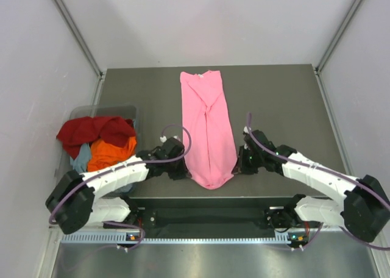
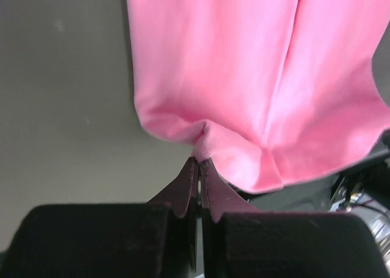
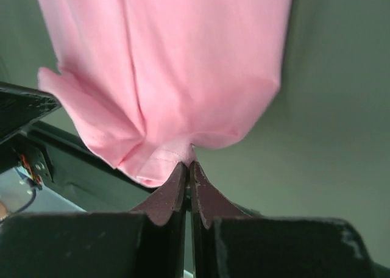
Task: Fold and stack the t-shirts
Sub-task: Fold the tshirt
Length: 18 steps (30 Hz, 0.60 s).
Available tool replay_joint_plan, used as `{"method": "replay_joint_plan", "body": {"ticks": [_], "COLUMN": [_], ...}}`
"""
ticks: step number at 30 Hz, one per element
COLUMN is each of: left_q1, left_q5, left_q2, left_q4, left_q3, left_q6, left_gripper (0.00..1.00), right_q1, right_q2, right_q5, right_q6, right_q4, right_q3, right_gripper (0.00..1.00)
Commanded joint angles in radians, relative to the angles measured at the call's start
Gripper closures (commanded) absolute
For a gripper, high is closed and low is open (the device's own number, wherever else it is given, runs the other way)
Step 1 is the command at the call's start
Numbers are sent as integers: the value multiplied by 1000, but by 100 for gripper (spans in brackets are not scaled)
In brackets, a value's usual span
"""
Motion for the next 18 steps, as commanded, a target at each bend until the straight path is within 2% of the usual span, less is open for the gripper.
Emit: {"method": "replay_joint_plan", "body": {"ticks": [1,4,8,12,18], "left_q1": [94,168,283,351,428], "left_q5": [40,3,29,24,55], "left_q2": [80,161,266,411,596], "left_q4": [5,-41,-36,-44,-66], "left_q3": [102,223,384,534,746], "left_q6": [124,216,303,354,412], "left_gripper": [100,100,100,100,100], "right_q1": [-42,-65,-102,-159,-234], "right_q2": [89,198,342,495,642], "right_q5": [31,74,126,97,28], "right_q6": [-123,-238,-349,-395,-449], "right_q4": [-1,-3,-1,2,19], "right_q3": [134,253,433,580,774], "right_gripper": [100,100,100,100,100]}}
